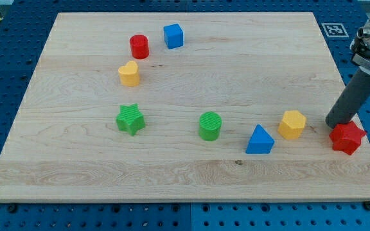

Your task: Push the red star to the bottom right

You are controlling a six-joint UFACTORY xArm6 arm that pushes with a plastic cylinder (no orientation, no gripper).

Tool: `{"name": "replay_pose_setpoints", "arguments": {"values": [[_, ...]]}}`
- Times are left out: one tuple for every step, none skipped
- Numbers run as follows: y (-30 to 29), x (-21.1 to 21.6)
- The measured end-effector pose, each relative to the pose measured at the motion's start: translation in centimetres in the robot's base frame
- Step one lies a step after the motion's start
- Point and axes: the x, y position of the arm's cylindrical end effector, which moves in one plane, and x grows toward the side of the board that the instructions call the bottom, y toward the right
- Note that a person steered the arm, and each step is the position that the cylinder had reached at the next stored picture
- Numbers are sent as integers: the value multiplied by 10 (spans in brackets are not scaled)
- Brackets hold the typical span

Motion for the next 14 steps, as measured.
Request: {"name": "replay_pose_setpoints", "arguments": {"values": [[4,9],[5,25],[5,19],[11,-27],[53,-12],[94,11],[93,28],[82,41],[63,59],[44,61],[27,61],[24,61],[5,60],[-13,60]]}}
